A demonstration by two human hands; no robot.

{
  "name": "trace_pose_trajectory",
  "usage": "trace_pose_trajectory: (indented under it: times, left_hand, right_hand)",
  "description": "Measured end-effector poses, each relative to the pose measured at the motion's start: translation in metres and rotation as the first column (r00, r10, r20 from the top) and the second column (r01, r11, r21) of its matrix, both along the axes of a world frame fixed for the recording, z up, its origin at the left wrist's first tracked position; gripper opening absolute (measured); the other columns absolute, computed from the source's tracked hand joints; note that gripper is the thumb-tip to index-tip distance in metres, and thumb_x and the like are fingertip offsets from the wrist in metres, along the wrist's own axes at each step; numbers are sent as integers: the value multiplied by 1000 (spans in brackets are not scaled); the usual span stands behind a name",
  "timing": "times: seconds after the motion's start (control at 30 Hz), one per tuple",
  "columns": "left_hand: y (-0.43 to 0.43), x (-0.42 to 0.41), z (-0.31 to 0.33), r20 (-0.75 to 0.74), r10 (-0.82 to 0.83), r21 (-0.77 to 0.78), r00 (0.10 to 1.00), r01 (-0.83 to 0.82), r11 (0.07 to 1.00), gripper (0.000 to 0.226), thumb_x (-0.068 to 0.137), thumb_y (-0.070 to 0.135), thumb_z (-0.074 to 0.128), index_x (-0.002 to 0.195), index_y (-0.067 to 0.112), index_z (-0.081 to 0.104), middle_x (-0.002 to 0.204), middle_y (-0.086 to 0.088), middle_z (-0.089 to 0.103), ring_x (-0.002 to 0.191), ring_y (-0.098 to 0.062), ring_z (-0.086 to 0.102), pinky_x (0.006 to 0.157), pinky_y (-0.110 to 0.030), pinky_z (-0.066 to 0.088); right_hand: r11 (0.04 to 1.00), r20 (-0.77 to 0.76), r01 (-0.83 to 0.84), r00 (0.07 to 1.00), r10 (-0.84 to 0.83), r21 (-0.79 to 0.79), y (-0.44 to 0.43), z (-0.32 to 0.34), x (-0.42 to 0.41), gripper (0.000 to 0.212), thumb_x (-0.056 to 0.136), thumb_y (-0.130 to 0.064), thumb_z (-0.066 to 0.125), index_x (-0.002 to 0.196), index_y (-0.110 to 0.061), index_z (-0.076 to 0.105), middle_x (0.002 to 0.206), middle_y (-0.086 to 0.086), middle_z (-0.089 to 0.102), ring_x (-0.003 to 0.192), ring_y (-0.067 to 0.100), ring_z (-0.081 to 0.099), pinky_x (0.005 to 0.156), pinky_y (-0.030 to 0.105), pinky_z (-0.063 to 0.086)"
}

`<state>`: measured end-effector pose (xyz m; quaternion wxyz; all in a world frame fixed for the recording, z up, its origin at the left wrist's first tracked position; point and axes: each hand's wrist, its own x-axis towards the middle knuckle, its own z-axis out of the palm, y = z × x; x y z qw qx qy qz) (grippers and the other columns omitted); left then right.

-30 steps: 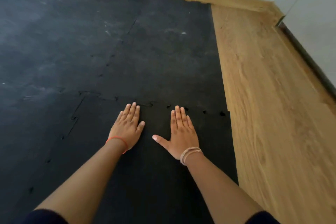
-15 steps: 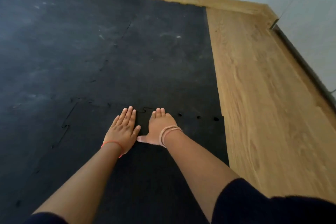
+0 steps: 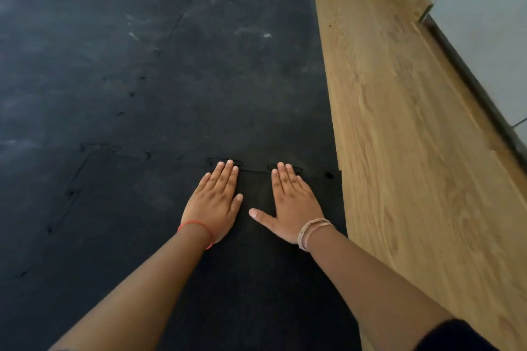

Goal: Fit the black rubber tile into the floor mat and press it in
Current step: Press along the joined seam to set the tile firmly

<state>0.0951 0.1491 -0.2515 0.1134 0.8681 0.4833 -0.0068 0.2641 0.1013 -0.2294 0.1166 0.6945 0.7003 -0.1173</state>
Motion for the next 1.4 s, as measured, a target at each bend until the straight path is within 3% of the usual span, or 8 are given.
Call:
trace_pose_trajectory:
  times: [0.2, 0.27, 0.37, 0.53, 0.9, 1.1, 1.27, 1.4]
  left_hand:
    - [2, 2, 12, -63, 6, -68, 998, -10, 998, 66, 80, 52, -11, 137, 19, -22, 149, 3, -26, 135, -8, -25, 114, -28, -11]
    - [3, 8, 18, -105, 24, -127, 994, -37, 991, 60, 94, 42, 8, 142, 15, -17, 153, -2, -23, 139, -12, -21, 116, -31, -8]
    - [-4, 22, 24, -129, 45, -163, 991, -66, 984, 61, 97, 35, 16, 143, 10, -14, 154, -7, -22, 141, -18, -19, 116, -32, -7]
    - [-18, 46, 17, -18, -82, -88, 996, 80, 993, 60, 89, 45, 0, 142, 19, -15, 152, 2, -23, 134, -10, -27, 112, -28, -12]
    - [-16, 51, 9, -44, -109, -55, 993, 106, 993, 70, 68, 51, -21, 133, 23, -25, 143, 6, -30, 132, -10, -29, 111, -28, -14]
    - [-25, 59, 16, -97, -72, -87, 993, 63, 994, 57, 96, 38, 9, 141, 16, -18, 154, -2, -22, 139, -14, -22, 115, -33, -10]
    - [-33, 59, 7, -14, -56, -26, 998, 56, 998, 66, 72, 50, -19, 131, 20, -26, 144, 4, -30, 131, -10, -29, 110, -29, -16]
    - [-29, 58, 3, 13, -51, -11, 999, 51, 999, 68, 70, 48, -20, 132, 19, -25, 141, 4, -30, 132, -10, -28, 110, -30, -15]
  right_hand:
    - [979, -12, -17, 1000, 14, -206, 30, 25, 7, 89, 87, -69, 21, 147, -8, -2, 157, 10, -4, 144, 23, -1, 113, 39, 11]
    - [992, -147, 37, 988, -55, -122, 13, 17, 13, 81, 89, -66, 13, 148, -13, -2, 158, 5, -7, 143, 19, -7, 114, 36, 3]
    - [978, -98, 162, 984, -150, 131, -38, -9, 15, 90, 71, -69, -17, 142, -13, -17, 155, 5, -18, 140, 18, -19, 112, 33, -9]
    - [961, -100, 227, 972, -213, 159, -43, -14, 26, 99, 62, -75, -23, 138, -12, -21, 151, 5, -24, 136, 17, -27, 111, 33, -14]
    - [990, 39, 10, 999, -5, -138, -10, 14, 51, 80, 92, -61, 19, 147, -8, -4, 157, 10, -6, 144, 24, -3, 114, 38, 10]
    - [930, -83, 341, 940, -332, 136, -58, -15, 38, 93, 68, -71, -22, 138, -8, -21, 155, 10, -18, 141, 21, -18, 114, 35, -9]
    - [920, -52, 374, 927, -371, 120, -47, -12, 44, 95, 84, -71, 16, 144, -3, -12, 155, 15, -15, 142, 25, -14, 115, 37, -9]
    - [943, -14, 328, 945, -328, 54, -38, -6, 51, 100, 82, -74, 20, 144, -1, -9, 155, 17, -11, 143, 27, -10, 116, 38, -4]
